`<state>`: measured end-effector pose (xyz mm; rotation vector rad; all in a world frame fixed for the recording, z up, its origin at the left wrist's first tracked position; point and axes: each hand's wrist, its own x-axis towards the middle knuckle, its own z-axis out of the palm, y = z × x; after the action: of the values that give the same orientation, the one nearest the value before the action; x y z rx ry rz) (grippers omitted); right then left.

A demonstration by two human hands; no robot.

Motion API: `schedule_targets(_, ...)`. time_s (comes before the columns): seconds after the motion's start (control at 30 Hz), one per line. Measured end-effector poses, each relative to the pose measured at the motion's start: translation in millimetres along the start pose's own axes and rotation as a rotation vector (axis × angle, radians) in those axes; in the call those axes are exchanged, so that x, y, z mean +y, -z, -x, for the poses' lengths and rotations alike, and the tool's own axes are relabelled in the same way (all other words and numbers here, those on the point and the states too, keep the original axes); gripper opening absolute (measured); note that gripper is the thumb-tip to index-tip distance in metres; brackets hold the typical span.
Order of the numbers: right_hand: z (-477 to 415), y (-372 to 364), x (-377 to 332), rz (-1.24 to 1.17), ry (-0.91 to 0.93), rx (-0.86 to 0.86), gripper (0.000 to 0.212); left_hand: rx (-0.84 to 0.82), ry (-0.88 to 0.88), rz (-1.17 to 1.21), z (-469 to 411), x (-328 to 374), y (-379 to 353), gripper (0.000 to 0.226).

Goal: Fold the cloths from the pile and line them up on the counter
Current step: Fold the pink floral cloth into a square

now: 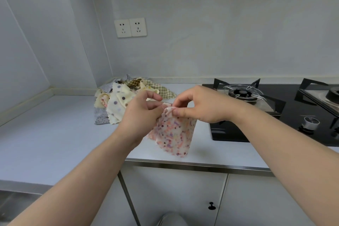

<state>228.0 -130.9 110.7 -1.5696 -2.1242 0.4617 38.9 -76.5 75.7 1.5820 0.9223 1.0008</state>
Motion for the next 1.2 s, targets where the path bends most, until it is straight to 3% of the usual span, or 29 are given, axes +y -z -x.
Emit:
schedule_targets(0.23, -5.5, -5.1, 3.4, 0.045, -0.037, 0.139, 0.018, -0.006, 0.031, 0.223, 0.9, -0.3, -4.1, 0.010)
schedule_targets(0.3, -5.1, -5.8, 2.1, 0.080, -0.034, 0.166, 0.020, -0.001, 0.005, 0.229, 3.1, -0.6, -6.2, 0.010)
schedule_targets(0.43, -4.9, -6.4, -1.8, 0.113, -0.057, 0.202, 0.018, -0.014, -0.062, 0.191, 12.2, 5.0, -10.9, 0.033)
schedule_targets(0.6, -3.9, -5.8, -4.0, 0.159, -0.087, 0.163, 0.024, 0.086, -0.118, 0.109, 9.9, 2.2, -12.5, 0.022)
schedule_targets(0.73, 0.0, 3.2, -6.1, 0.344, -0.160, 0.025, 0.047, 0.099, -0.128, 0.185, 4.2, -3.9, -6.6, 0.020)
schedule_targets(0.8, 3.0, 6.9, -11.3, 0.437, -0.137, 0.001, 0.049, 0.117, -0.088, 0.246, -0.9, -11.1, -6.0, 0.021)
schedule_targets(0.97, 4.1, 13.6, -28.6, 0.809, 0.071, 0.110, 0.039, 0.196, 0.021, 0.491, -11.8, -25.5, -11.3, 0.019)
schedule_targets(1.2, 0.0, 12.6, -31.9, 1.021, 0.097, 0.268, 0.043, 0.276, 0.096, 0.555, -23.4, -37.9, -12.9, 0.017)
